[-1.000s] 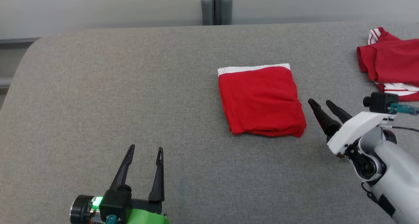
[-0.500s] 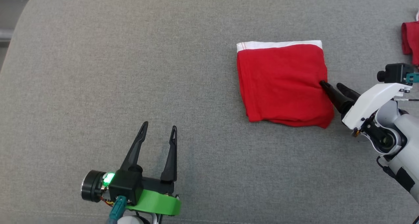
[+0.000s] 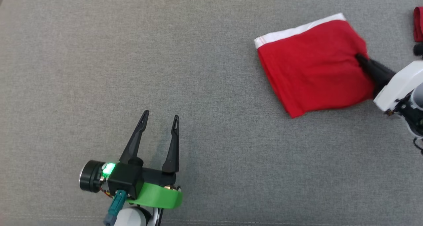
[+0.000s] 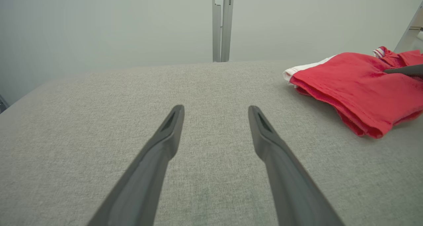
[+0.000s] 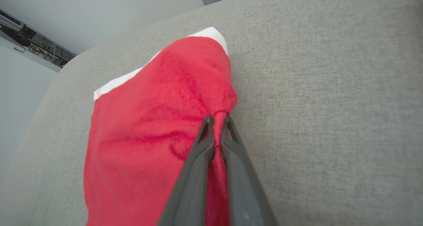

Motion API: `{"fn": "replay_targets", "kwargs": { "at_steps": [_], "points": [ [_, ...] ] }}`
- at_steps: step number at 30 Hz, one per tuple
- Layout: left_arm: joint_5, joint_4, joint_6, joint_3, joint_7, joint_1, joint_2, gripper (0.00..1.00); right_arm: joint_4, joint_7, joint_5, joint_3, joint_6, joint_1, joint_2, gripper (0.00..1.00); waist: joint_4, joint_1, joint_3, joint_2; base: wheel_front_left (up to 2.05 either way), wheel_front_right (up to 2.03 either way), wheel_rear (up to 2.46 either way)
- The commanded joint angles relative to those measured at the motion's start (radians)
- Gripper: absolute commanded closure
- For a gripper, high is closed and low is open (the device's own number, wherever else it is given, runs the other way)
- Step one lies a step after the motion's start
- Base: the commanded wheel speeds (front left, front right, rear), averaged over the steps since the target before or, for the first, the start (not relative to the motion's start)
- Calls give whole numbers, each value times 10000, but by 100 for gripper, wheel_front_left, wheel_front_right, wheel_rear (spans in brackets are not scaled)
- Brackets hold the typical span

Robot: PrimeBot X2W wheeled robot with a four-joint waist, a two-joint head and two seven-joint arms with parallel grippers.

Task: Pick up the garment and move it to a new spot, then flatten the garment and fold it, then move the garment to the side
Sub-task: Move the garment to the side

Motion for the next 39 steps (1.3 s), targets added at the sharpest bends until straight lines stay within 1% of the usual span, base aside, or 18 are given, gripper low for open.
{"fn": "replay_targets", "kwargs": {
  "at_steps": [1,12,17,24,31,35,39],
  "points": [
    [134,-86,-63,24,-16,-264,21,0,-38,-167,-129,-56,-1,-285,-213,100,-347,-1,413,0,0,0,0],
    [638,-658,-460,-172,-9,-1102,24,0,-137,-758,-548,-362,-1,-1602,-2311,100,-1050,-1,1769,0,0,0,0],
    [882,-777,-631,-119,-9,-1270,103,0,-124,-982,-810,-565,-1,-1867,-3169,100,-1263,-1,2157,0,0,0,0],
    [989,-826,-732,-108,-8,-1382,257,0,-123,-1027,-1181,-835,-2,-2041,-4195,100,-1387,-1,2514,0,0,0,0],
    [990,-885,-769,-73,-8,-1415,372,0,69,-1147,-1305,-1349,-2,-1788,-4850,100,-1341,-1,2657,0,0,0,0],
    [1022,-903,-771,-96,-8,-1443,400,0,272,-1218,-1374,-1579,-2,-1592,-5108,100,-1271,-1,2713,0,0,0,0],
    [996,-912,-757,-114,-8,-1450,400,0,564,-1344,-1201,-1798,-4,-1306,-5233,100,-1176,-1,2724,0,0,0,0]
  ]
}}
